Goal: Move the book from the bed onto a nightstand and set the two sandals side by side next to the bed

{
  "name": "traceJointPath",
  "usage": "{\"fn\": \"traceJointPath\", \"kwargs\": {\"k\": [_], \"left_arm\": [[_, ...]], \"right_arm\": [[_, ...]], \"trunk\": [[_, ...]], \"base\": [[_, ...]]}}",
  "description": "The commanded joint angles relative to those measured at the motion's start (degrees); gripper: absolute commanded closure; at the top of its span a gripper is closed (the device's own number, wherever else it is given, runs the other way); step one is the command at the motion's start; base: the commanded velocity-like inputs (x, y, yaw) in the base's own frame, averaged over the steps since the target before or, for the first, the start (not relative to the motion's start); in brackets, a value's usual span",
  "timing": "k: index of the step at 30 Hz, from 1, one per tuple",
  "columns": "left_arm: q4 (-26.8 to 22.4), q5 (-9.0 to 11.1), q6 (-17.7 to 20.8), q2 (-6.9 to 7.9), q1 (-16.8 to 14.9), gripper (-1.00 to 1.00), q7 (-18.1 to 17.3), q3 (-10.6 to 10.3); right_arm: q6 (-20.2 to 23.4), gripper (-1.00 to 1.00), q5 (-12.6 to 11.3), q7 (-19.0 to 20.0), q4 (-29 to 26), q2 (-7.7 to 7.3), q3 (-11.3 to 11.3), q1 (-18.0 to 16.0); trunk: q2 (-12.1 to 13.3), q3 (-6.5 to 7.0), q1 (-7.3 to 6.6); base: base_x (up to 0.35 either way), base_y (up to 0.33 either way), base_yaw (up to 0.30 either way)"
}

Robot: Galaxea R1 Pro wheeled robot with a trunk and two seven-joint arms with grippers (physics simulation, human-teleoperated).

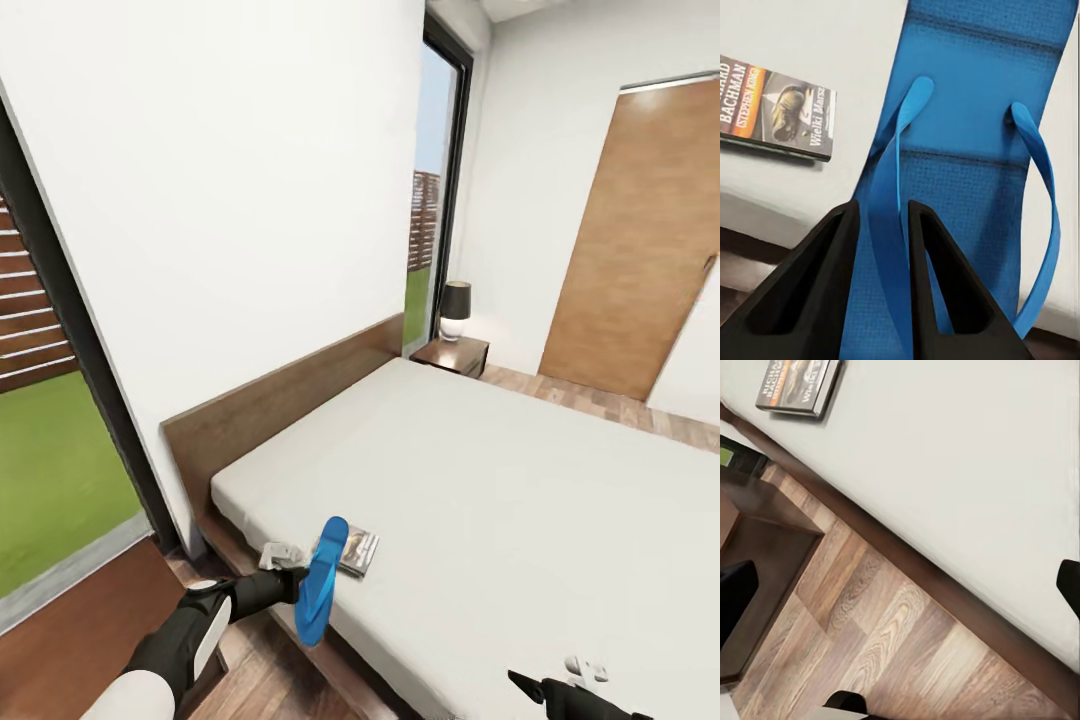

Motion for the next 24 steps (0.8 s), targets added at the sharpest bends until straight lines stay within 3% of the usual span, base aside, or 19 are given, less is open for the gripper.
{"fn": "traceJointPath", "kwargs": {"k": [1, 16, 24], "left_arm": [[0.0, -0.3, 0.3, -0.08, 0.0, 1.00, 0.0, 0.5], [0.0, -0.3, 0.1, -0.08, 0.0, 1.00, 0.1, 0.5], [0.0, -0.3, 0.1, -0.08, 0.0, 1.00, 0.1, 0.5]], "right_arm": [[0.3, -1.00, -0.6, 0.1, 0.0, -0.04, 0.4, -0.1], [0.3, -1.00, -0.6, 0.2, 0.0, -0.12, 0.3, -0.1], [0.3, -1.00, -0.5, 0.2, 0.0, -0.07, 0.4, -0.1]], "trunk": [[-0.1, -0.05, 0.01], [-0.1, 0.49, 0.01], [-0.1, 0.90, 0.01]], "base": [[0.000, 0.000, -0.280], [0.000, 0.000, -0.272], [0.000, 0.000, -0.082]]}}
